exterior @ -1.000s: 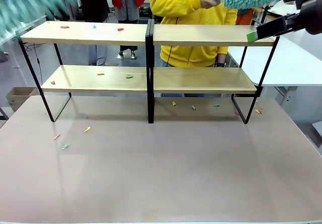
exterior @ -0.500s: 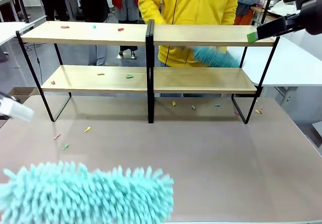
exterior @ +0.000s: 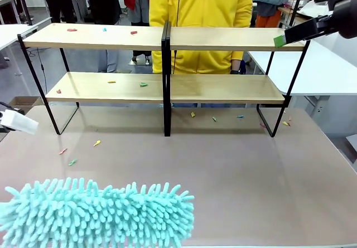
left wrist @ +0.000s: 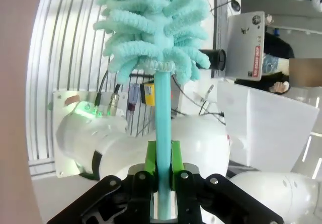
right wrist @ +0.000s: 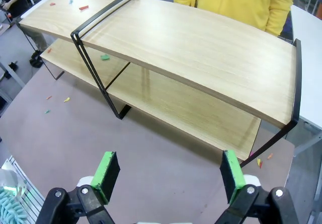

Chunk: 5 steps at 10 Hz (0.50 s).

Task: Clean the shelves.
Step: Clean another randomly selected level of the Shelf with the Duster.

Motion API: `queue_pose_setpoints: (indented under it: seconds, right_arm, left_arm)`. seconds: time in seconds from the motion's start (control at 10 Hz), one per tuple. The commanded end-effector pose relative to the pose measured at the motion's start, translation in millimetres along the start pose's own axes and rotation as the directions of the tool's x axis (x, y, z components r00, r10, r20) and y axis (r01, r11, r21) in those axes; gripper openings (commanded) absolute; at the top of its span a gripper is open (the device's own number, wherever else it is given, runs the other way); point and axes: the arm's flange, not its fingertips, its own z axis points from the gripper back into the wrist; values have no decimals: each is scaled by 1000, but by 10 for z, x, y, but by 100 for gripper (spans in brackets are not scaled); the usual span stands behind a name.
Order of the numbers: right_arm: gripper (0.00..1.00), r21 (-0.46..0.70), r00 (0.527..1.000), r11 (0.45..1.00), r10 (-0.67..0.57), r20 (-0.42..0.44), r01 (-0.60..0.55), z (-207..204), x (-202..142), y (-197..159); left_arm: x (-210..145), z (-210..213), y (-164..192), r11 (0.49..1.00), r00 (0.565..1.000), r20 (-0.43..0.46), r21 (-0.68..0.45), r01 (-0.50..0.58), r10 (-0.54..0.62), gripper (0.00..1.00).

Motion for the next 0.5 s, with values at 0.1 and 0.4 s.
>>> queue_pose_setpoints:
  seconds: [0.1,0.4]
  right_arm:
    - [100,1,1000,1000,0,0,0,-2,11,-12]
    - [100,1,1000,1000,0,0,0,-2,11,-12]
  left_arm:
    - [734,-573,158,975,909,357,-27,-221,216,13]
    - [1623,-1080,316,932,834,416,-139,-335,361,13]
